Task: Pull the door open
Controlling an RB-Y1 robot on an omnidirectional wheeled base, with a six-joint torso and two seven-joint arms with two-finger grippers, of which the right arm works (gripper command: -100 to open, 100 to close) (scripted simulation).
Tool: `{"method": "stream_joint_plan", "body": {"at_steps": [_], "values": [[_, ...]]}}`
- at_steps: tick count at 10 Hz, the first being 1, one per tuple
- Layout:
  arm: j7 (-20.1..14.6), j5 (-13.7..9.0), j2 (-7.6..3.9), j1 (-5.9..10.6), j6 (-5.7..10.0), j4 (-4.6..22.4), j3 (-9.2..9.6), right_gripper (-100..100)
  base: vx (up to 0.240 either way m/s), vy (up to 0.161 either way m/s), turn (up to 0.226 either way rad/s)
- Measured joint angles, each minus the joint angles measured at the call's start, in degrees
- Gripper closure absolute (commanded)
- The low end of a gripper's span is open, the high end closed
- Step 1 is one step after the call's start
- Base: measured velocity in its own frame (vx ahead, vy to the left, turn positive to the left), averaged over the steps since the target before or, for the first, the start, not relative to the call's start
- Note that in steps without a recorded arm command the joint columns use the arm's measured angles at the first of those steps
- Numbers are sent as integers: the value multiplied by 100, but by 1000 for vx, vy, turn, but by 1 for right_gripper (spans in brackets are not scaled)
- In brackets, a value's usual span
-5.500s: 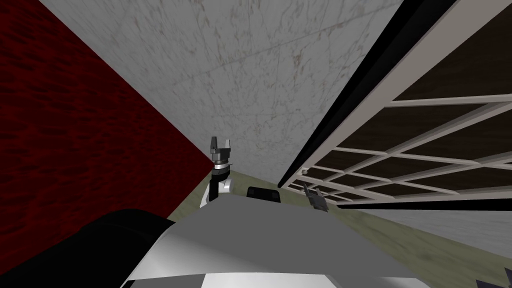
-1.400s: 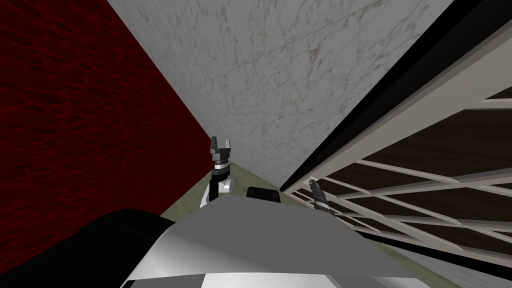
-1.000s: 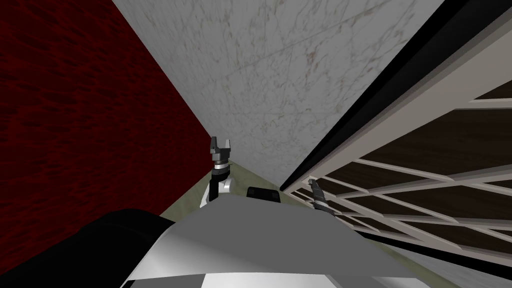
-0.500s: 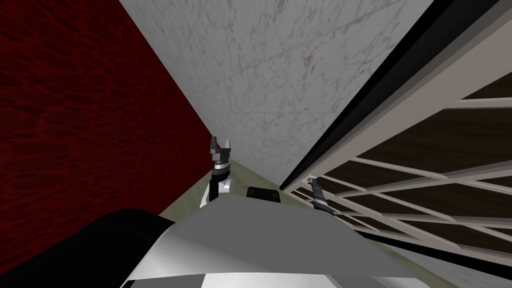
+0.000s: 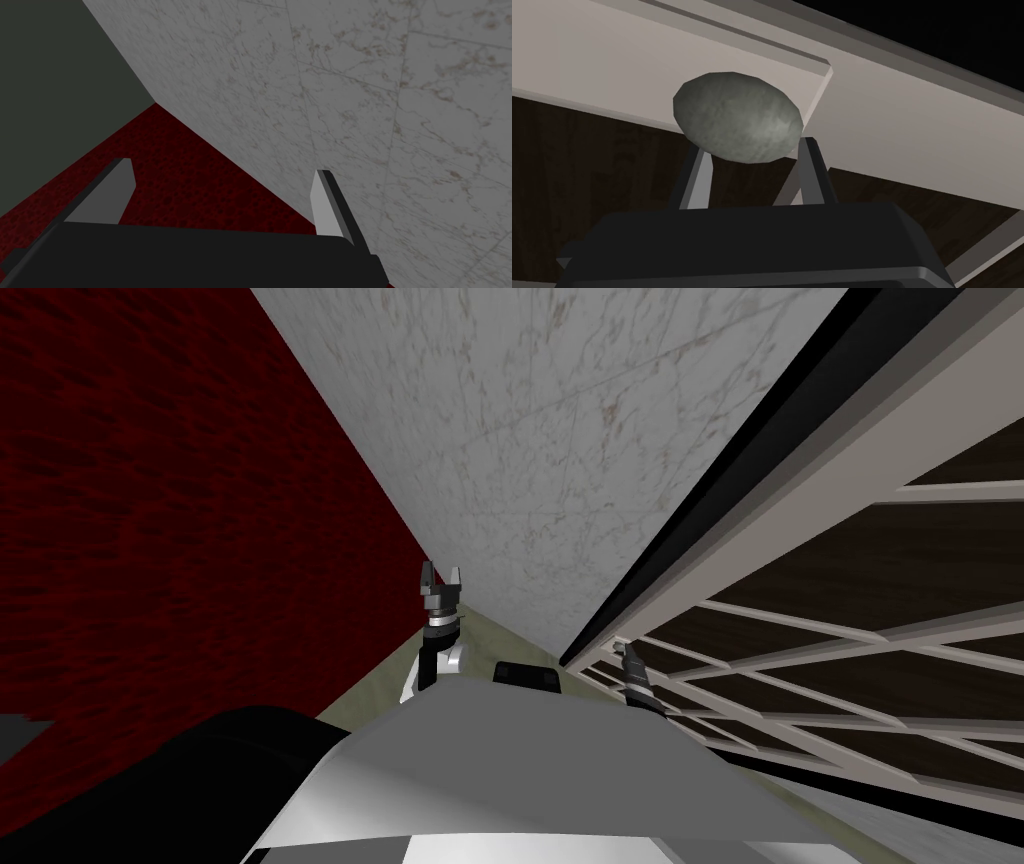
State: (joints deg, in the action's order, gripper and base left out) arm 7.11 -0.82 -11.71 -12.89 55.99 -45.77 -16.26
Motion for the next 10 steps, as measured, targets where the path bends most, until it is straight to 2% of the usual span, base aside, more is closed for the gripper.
{"method": "stream_joint_plan", "body": {"at_steps": [2,6,8,10], "values": [[-311,-173,-42,88,-18,81,93,100,-65,-18,51],[-861,-406,-85,158,-32,162,234,100,-42,-5,29],[-1109,-515,-91,135,-80,104,305,100,-60,-14,50],[-1411,-664,-130,214,-66,215,399,100,-55,-14,42]]}}
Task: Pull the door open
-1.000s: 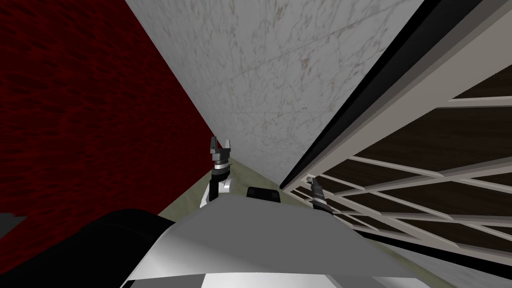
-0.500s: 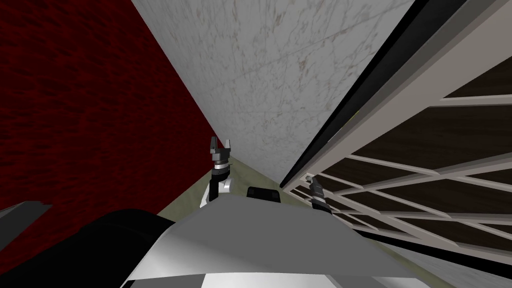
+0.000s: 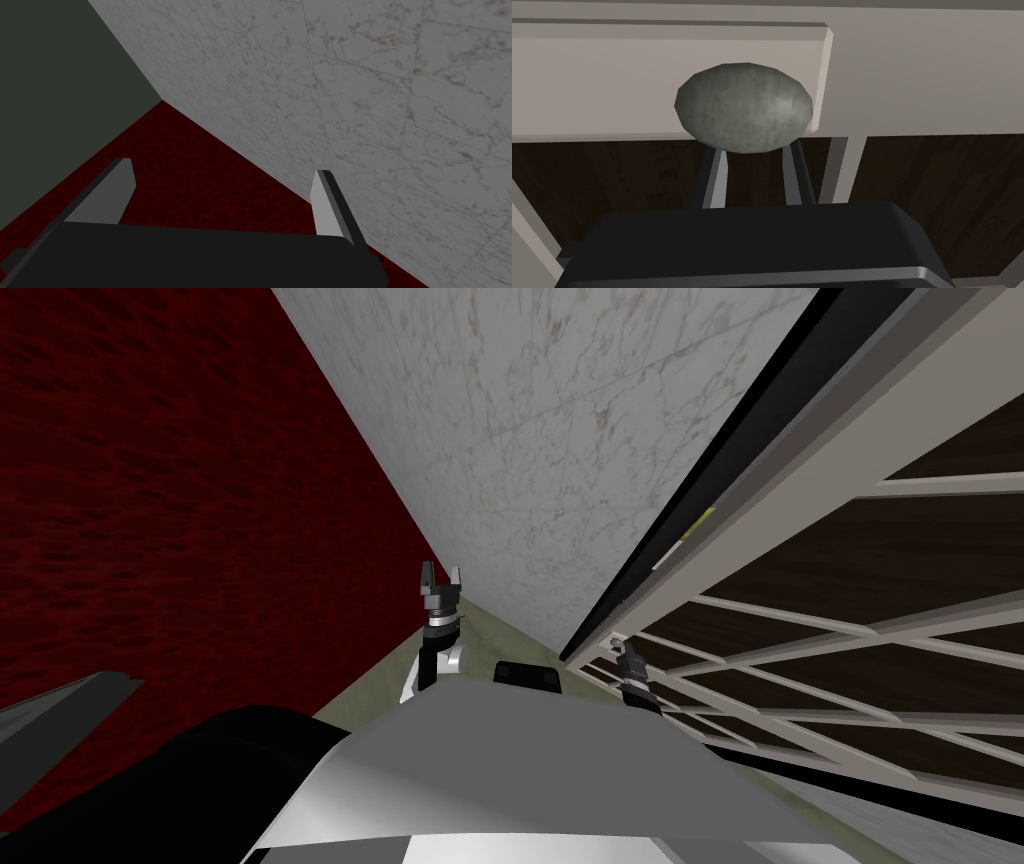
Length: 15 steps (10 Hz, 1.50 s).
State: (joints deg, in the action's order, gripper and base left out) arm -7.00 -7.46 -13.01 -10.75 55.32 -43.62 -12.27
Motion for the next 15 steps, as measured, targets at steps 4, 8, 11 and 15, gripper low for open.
{"method": "stream_joint_plan", "body": {"at_steps": [4,8,11,15], "values": [[-514,-230,-38,46,-67,16,145,100,-45,-5,34],[-1107,-546,-74,132,-114,27,295,-100,-66,-7,32],[-1530,-730,-14,205,-133,56,402,-100,-67,4,23],[-2112,-983,36,269,-175,27,523,-100,-51,-10,17]]}}
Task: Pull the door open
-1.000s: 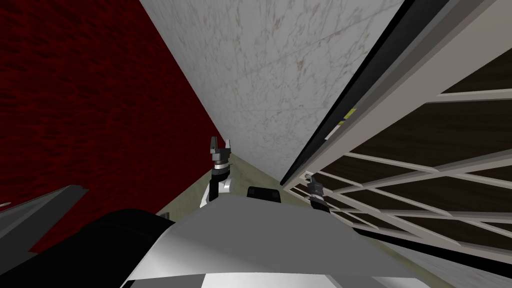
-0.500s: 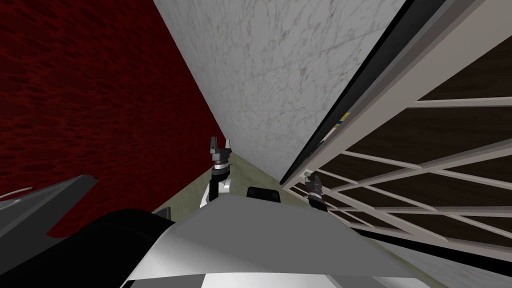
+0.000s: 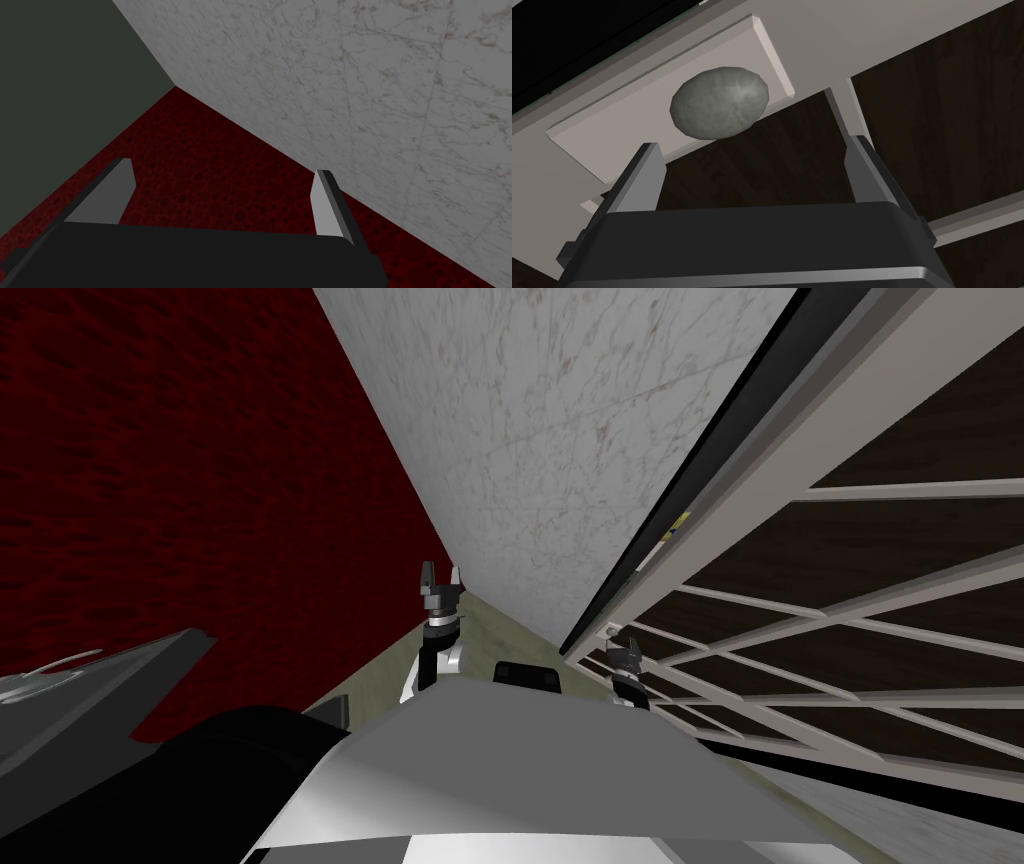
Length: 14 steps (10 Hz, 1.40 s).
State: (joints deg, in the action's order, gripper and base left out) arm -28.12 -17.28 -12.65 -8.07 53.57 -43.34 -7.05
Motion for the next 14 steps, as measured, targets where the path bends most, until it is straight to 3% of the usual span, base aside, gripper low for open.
{"method": "stream_joint_plan", "body": {"at_steps": [14], "values": [[-1995,-891,175,235,-182,-114,422,-100,-51,-3,20]]}}
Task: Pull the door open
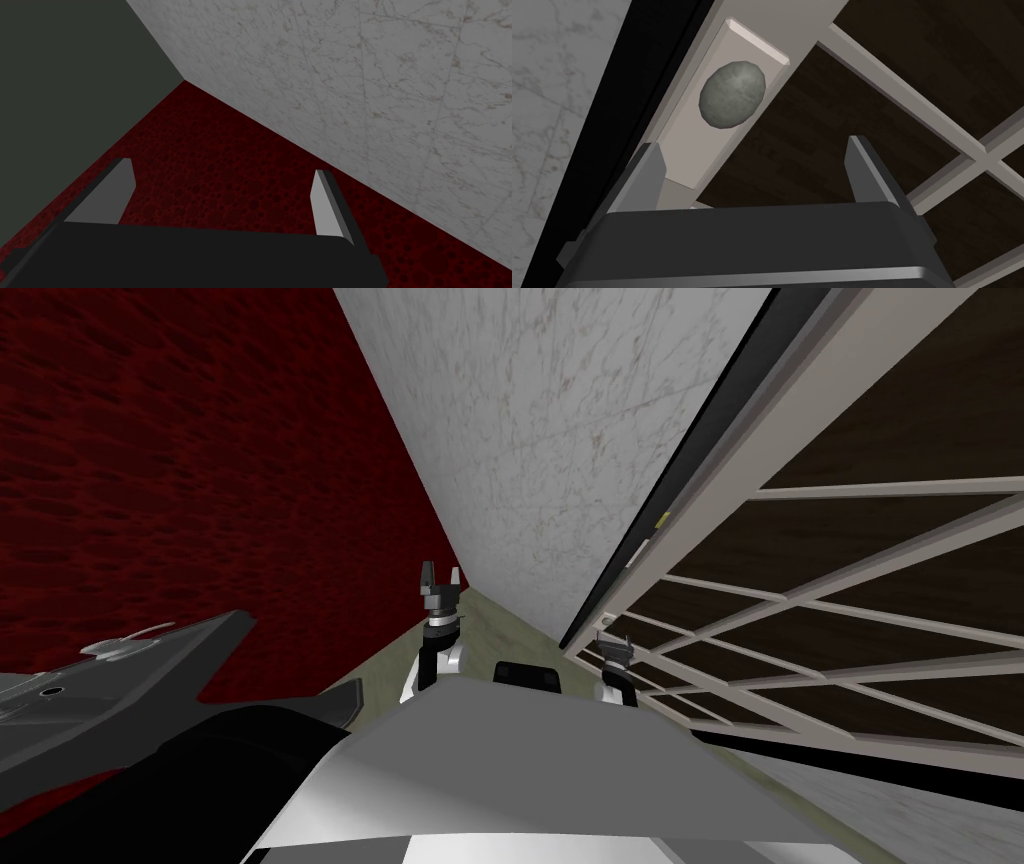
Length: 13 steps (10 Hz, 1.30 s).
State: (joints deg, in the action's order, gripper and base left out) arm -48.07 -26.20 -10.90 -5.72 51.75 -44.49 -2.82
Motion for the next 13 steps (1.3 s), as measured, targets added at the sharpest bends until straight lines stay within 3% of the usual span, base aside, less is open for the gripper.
{"method": "stream_joint_plan", "body": {"at_steps": [13], "values": [[-1902,-850,179,215,-155,-108,407,-100,-53,-3,19]]}}
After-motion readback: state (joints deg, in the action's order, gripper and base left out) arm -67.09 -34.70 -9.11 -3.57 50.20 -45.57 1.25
